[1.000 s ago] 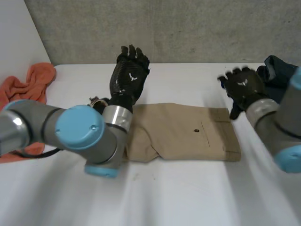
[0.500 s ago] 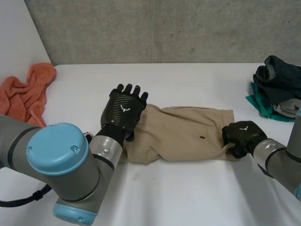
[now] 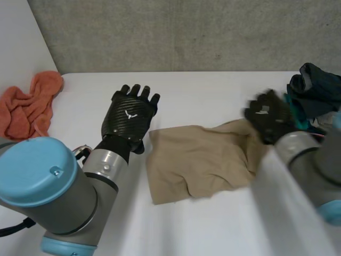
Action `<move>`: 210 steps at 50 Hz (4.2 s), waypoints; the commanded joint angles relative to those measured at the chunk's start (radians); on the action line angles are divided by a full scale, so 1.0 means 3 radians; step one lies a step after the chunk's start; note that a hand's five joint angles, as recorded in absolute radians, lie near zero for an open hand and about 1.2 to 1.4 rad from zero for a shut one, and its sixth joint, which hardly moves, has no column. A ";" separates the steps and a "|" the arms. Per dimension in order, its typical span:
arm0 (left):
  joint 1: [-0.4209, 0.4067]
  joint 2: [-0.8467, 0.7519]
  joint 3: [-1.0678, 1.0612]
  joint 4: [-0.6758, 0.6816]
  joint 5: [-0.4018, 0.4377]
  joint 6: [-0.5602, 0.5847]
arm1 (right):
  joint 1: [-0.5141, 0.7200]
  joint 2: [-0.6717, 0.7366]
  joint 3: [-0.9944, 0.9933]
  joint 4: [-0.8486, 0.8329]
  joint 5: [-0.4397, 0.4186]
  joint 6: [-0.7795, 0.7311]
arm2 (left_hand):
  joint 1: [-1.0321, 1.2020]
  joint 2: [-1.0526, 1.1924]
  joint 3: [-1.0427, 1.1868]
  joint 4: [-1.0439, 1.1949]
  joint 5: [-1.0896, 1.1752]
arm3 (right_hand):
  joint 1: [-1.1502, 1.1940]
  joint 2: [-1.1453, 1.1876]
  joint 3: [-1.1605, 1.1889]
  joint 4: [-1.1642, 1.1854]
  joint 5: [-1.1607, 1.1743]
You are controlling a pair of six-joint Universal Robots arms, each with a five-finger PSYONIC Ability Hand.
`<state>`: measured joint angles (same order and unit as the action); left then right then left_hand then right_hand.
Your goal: Fold the laundry.
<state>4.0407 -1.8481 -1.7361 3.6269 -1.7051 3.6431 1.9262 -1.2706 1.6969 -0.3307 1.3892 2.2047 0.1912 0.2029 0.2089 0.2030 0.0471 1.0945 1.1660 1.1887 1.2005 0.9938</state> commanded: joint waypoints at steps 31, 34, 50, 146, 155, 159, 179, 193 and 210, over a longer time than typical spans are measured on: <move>-0.0102 -0.0209 0.0729 -0.0282 0.0156 -0.0194 | 0.0037 -0.0250 -0.0399 0.0319 -0.0862 0.3190 | -0.0023 -0.0063 -0.0083 -0.0063 -0.0125 | -0.3067 -0.3305 -0.3381 -0.3420 -0.3313; -0.0154 -0.0465 0.0959 -0.0497 0.0136 -0.0209 | 0.0037 0.0076 -0.0730 0.0834 -0.0862 0.3078 | -0.0014 -0.0053 -0.0073 -0.0053 -0.0115 | -0.3067 -0.3305 -0.3381 -0.3420 -0.3313; -0.0272 -0.0911 0.1165 -0.1561 -0.0340 -0.0654 | 0.0272 0.1177 -0.1801 0.1946 -0.0591 0.2376 | -0.0043 -0.0082 -0.0102 -0.0082 -0.0144 | -0.3067 -0.3305 -0.3381 -0.3420 -0.3313; 0.0091 -0.0011 0.1149 -0.1648 0.1107 -0.0792 | 0.0574 0.1157 0.0025 -0.0985 -0.0371 0.1031 | 0.0025 -0.0014 -0.0034 -0.0014 -0.0076 | -0.1965 -0.2203 -0.2279 -0.2318 -0.2211; 0.0091 -0.0011 0.1139 -0.1648 0.1112 -0.0787 | 0.0569 0.1167 -0.0134 -0.0876 -0.0356 0.1149 | 0.0025 -0.0014 -0.0034 -0.0014 -0.0076 | -0.0912 -0.1151 -0.1226 -0.1266 -0.1158; 0.0091 -0.0011 0.1134 -0.1648 0.1112 -0.0787 | 0.0569 0.1157 -0.0180 -0.0907 -0.0361 0.1190 | 0.0025 -0.0014 -0.0034 -0.0014 -0.0076 | 0.1006 0.0767 0.0692 0.0652 0.0760; 0.0081 0.0168 0.1119 -0.1613 0.1128 -0.0797 | 0.0099 0.1004 -0.1110 -0.1566 -0.0254 0.1272 | 0.0016 -0.0023 -0.0043 -0.0024 -0.0086 | 0.1006 0.0767 0.0692 0.0652 0.0760; -0.0082 0.0209 0.1144 -0.1500 0.1174 -0.0767 | -0.1025 0.1284 -0.2342 -0.1741 -0.0427 0.2360 | -0.0004 -0.0043 -0.0063 -0.0043 -0.0105 | 0.1006 0.0767 0.0692 0.0652 0.0760; -0.0302 0.0137 0.1057 -0.1362 0.1516 -0.0767 | -0.2192 0.2450 -0.2507 -0.2472 -0.1312 0.3399 | -0.0004 -0.0043 -0.0063 -0.0043 -0.0105 | 0.1006 0.0767 0.0692 0.0652 0.0760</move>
<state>3.9536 -1.7962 -1.4113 3.2089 -1.2689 3.4135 1.3490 -0.6268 0.9076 -1.0076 1.0664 3.1362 0.1708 0.2030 0.2089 0.2030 0.0470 0.9627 1.1061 1.1425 1.1941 0.8623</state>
